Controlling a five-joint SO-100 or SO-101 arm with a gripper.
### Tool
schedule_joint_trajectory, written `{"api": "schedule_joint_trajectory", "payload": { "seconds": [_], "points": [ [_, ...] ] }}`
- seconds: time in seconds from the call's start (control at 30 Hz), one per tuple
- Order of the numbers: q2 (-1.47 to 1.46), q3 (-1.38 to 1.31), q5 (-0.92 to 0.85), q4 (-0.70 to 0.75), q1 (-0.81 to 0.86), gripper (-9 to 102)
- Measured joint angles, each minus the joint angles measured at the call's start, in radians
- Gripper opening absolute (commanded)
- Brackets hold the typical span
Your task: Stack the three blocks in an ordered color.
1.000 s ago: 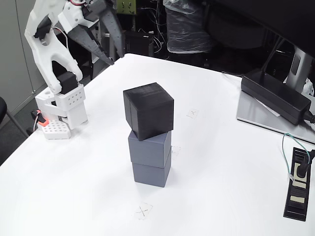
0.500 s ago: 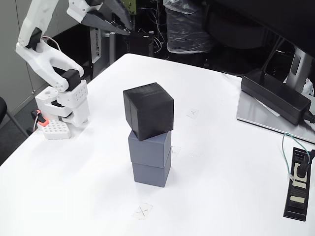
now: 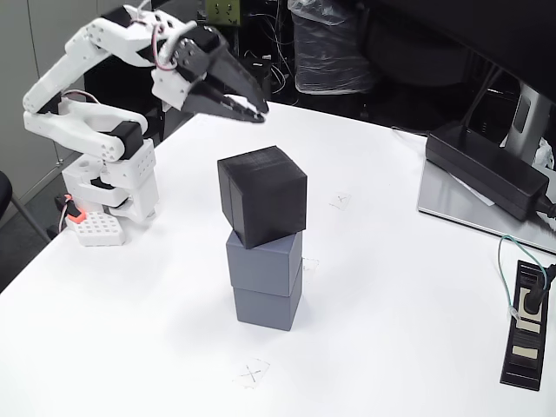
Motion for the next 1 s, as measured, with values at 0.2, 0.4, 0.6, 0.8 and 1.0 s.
{"api": "schedule_joint_trajectory", "payload": {
  "seconds": [0.2,0.4,0.6,0.8,1.0],
  "points": [
    [0.097,0.290,0.003,-0.173,-0.008,0],
    [0.160,0.477,0.009,-0.344,-0.012,0],
    [0.172,0.523,0.012,-0.419,-0.011,0],
    [0.173,0.523,0.012,-0.422,-0.009,-1],
    [0.173,0.523,0.098,-0.422,-0.009,-1]
  ]
}}
